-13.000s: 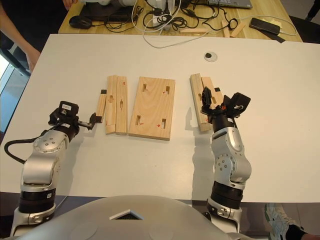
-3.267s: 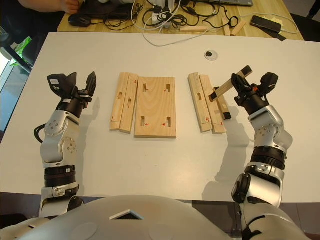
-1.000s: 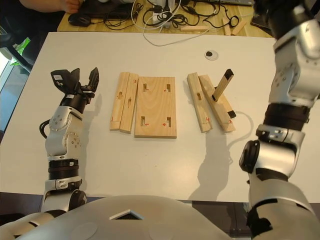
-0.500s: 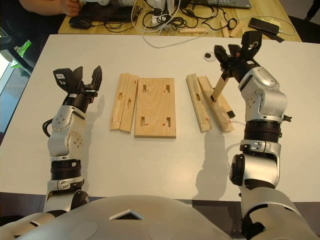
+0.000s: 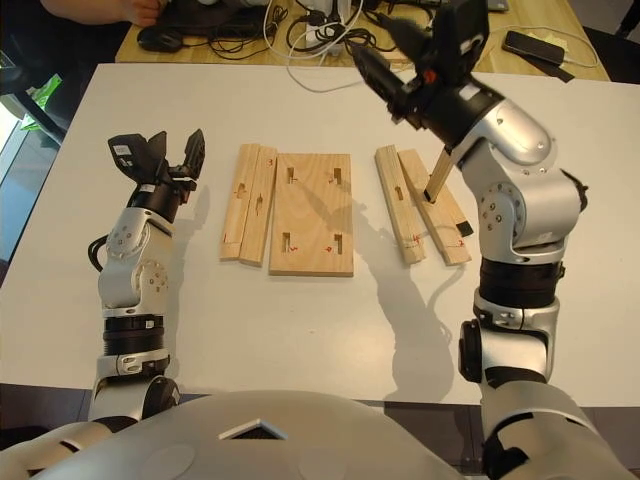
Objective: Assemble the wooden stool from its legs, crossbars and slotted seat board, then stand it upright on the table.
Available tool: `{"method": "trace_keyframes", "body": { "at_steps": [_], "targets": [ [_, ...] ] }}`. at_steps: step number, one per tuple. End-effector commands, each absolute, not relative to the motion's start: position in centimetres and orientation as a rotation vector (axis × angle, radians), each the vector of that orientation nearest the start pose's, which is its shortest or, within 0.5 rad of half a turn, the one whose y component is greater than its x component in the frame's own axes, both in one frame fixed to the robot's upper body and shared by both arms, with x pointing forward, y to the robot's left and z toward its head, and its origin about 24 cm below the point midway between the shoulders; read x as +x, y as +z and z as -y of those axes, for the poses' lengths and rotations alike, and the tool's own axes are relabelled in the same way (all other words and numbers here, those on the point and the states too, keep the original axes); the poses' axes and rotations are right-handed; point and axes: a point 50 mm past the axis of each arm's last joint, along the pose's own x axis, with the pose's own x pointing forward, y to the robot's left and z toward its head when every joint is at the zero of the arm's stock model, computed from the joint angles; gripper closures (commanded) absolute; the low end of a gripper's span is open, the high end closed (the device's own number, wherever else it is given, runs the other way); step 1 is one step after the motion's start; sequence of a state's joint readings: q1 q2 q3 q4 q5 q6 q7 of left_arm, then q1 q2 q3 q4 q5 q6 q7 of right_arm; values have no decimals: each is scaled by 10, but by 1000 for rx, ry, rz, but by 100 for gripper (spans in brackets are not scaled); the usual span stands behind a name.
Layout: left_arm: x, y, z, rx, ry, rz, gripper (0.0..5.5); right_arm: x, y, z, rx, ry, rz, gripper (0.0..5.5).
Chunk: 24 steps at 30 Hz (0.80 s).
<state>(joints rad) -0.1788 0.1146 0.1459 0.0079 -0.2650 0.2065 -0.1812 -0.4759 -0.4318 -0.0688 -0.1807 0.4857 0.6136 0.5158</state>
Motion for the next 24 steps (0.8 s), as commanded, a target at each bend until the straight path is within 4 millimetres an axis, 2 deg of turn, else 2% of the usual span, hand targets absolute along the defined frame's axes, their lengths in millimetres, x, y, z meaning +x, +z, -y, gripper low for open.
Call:
{"method": "trace_keyframes", "body": {
  "at_steps": [1, 3, 5, 7, 10, 13, 16, 18, 20, 24],
  "targets": [
    [286, 75, -182, -166, -111, 1, 207, 307, 150, 179, 51, 584, -177, 293],
    [285, 75, -182, -165, -111, 1, 207, 309, 128, 194, 37, 451, -316, 293],
    [285, 75, -182, -163, -111, 1, 207, 315, 114, 215, 62, 268, -405, 293],
    [285, 76, -182, -161, -110, 1, 207, 321, 110, 230, 85, 143, -427, 293],
    [285, 76, -182, -160, -111, 1, 207, 328, 114, 251, 100, -48, -376, 293],
    [285, 76, -182, -156, -112, 2, 207, 326, 94, 269, 143, -205, -473, 293],
    [286, 77, -181, -154, -117, 1, 207, 324, 78, 276, 176, -253, -559, 293],
    [287, 77, -180, -155, -121, 2, 207, 323, 75, 279, 172, -256, -575, 293],
    [288, 77, -179, -156, -121, 3, 207, 327, 79, 279, 135, -236, -542, 293],
    [288, 77, -179, -160, -112, 5, 207, 354, 110, 263, -52, -84, -455, 293]
  ]
}}
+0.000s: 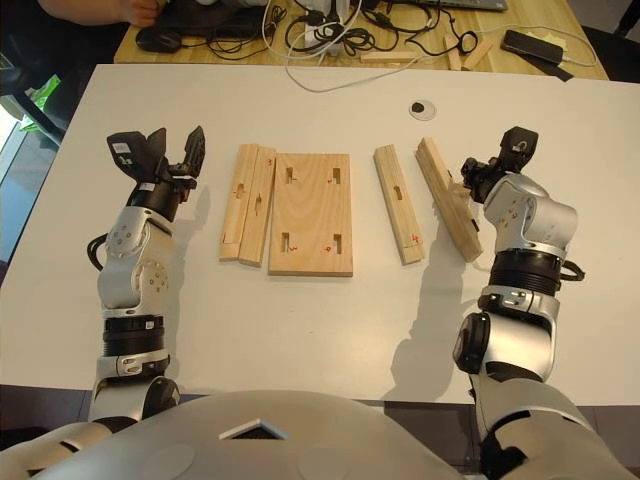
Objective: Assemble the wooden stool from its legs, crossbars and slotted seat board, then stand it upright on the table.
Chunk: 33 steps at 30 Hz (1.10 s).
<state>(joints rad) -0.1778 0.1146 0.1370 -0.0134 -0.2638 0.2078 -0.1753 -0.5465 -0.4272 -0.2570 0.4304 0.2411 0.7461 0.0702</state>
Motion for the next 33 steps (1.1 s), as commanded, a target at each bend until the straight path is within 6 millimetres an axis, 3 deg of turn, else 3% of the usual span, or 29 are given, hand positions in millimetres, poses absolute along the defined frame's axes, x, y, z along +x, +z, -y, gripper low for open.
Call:
{"method": "trace_keyframes", "body": {
  "at_steps": [1, 5, 16, 20, 26, 33],
  "targets": [
    [288, 77, -178, -162, -111, 6, 207, 358, 112, 262, -66, -59, -467, 293],
    [288, 77, -178, -169, -106, 10, 207, 365, 101, 259, -55, 44, -617, 293],
    [288, 77, -176, -171, -114, 12, 207, 347, 52, 258, -50, 118, -837, 293],
    [287, 76, -175, -171, -117, 11, 207, 345, 49, 258, -59, 136, -849, 331],
    [287, 76, -176, -174, -117, 9, 207, 343, 46, 257, -65, 188, -863, 445],
    [287, 76, -176, -178, -118, 6, 207, 345, 54, 259, -78, 144, -793, 449]
  ]
}}
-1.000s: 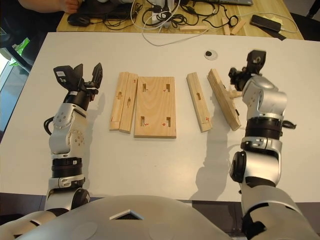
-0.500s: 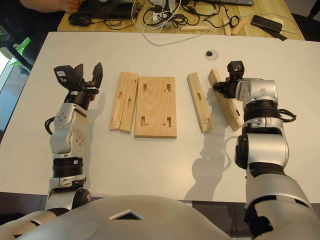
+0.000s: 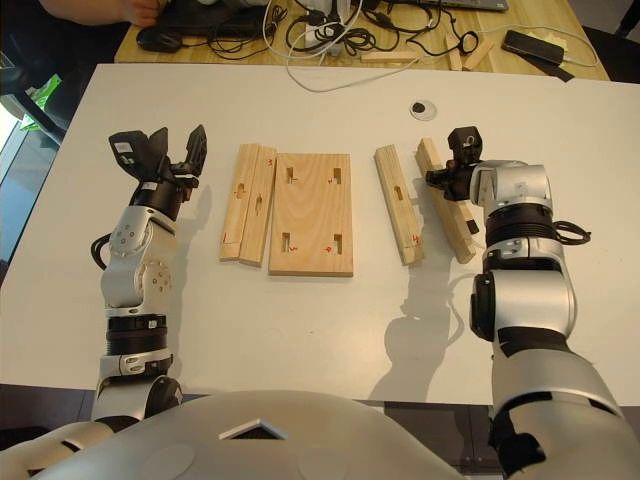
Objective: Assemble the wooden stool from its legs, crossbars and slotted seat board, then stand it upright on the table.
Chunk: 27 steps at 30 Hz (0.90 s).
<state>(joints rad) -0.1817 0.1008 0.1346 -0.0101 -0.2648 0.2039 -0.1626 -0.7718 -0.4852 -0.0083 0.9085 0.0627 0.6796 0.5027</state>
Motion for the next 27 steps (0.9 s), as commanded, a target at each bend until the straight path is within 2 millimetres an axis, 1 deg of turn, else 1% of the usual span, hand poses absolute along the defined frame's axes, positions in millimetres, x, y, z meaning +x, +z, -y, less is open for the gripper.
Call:
{"method": "trace_keyframes", "body": {
  "at_steps": [1, 5, 7, 8, 10, 11, 13, 15, 17, 19, 22, 25, 27],
  "targets": [
    [287, 76, -176, -179, -117, 5, 207, 346, 59, 258, -84, 138, -768, 449],
    [285, 79, -180, -184, -101, 11, 207, 345, 86, 246, -136, 139, -616, 449],
    [285, 86, -184, -188, -86, 30, 207, 341, 102, 238, -186, 145, -526, 449],
    [286, 96, -185, -200, -82, 53, 207, 339, 113, 234, -213, 146, -473, 449],
    [295, 123, -186, -254, -75, 106, 207, 335, 134, 225, -269, 154, -357, 449],
    [304, 137, -182, -323, -76, 111, 207, 336, 145, 218, -355, 180, -274, 449],
    [317, 157, -166, -486, -111, 83, 207, 338, 158, 203, -513, 243, -151, 449],
    [324, 172, -141, -672, -209, 32, 207, 341, 163, 187, -652, 324, -42, 449],
    [325, 185, -117, -812, -321, -13, 207, 344, 167, 171, -765, 391, 67, 449],
    [323, 191, -100, -954, -378, -63, 207, 347, 170, 155, -859, 425, 176, 449],
    [319, 192, -89, -1084, -399, -128, 207, 353, 172, 133, -980, 459, 307, 449],
    [316, 192, -84, -1123, -400, -166, 207, 354, 173, 113, -1068, 502, 404, 449],
    [315, 194, -81, -1140, -403, -180, 207, 353, 169, 104, -1103, 533, 440, 449]
  ]
}}
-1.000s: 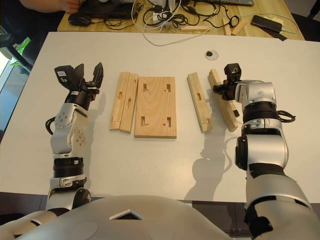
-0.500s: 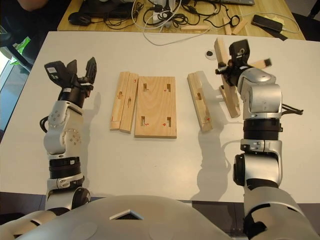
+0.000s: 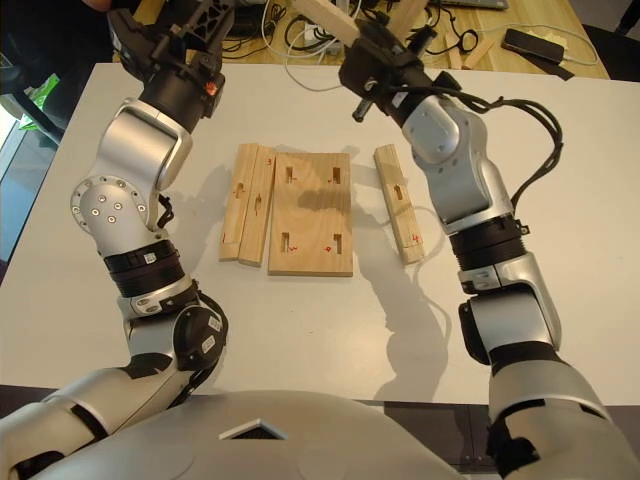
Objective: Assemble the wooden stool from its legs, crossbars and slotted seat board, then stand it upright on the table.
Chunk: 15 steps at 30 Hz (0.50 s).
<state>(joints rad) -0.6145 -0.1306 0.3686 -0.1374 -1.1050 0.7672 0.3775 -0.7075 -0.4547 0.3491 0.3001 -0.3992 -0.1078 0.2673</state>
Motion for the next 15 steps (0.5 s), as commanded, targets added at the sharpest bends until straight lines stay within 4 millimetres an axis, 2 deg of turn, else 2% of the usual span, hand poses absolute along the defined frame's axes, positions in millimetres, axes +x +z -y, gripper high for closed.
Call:
{"method": "trace_keyframes", "body": {
  "at_steps": [1, 11, 15],
  "targets": [
    [314, 195, -80, -1148, -406, -185, 207, 352, 168, 100, -1117, 546, 453, 449],
    [316, 188, -60, -1284, -289, -329, 207, 351, 158, 73, -1219, 608, 594, 449],
    [318, 187, -58, -1310, -261, -345, 207, 351, 149, 65, -1228, 628, 613, 449]
  ]
}}
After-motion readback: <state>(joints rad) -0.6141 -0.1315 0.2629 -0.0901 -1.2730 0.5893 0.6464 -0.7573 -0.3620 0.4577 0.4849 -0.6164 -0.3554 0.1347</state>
